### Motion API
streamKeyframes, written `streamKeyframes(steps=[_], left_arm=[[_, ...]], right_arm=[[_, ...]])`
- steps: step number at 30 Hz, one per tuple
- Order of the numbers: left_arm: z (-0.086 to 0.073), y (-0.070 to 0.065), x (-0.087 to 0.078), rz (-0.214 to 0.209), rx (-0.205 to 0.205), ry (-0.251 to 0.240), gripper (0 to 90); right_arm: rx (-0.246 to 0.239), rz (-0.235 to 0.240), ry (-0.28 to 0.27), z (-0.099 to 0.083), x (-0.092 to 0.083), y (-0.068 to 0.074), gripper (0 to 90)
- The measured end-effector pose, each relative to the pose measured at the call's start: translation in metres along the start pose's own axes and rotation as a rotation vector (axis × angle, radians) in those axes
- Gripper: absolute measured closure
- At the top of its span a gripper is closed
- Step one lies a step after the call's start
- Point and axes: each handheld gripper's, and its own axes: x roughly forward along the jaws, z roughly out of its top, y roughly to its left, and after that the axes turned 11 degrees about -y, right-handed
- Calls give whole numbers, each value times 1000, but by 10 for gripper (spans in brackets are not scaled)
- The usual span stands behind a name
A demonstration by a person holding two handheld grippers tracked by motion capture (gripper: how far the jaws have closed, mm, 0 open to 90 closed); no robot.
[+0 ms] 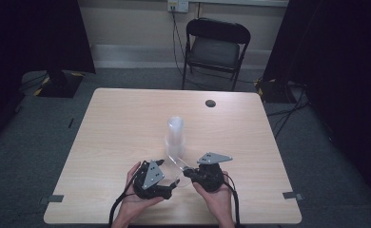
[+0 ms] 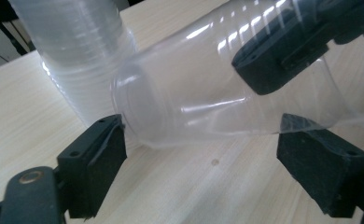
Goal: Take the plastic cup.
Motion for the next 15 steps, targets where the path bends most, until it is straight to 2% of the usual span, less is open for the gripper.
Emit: streamKeyframes(steps=[4, 9, 12, 13, 15], left_arm=[[1, -2, 0, 16, 26, -7, 141], [0, -1, 1, 20, 24, -6, 130], [1, 0, 0, 23, 58, -6, 122], [1, -1, 1, 30, 56, -10, 114], [1, -3, 0, 21, 77, -43, 105]], right_arm=[[-7, -3, 20, 3, 1, 0, 848], [-14, 0, 55, 8, 4, 0, 847], [-14, 3, 72, 10, 6, 0, 846], [-8, 8, 84, 10, 7, 0, 844], [-13, 6, 115, 11, 10, -1, 829]])
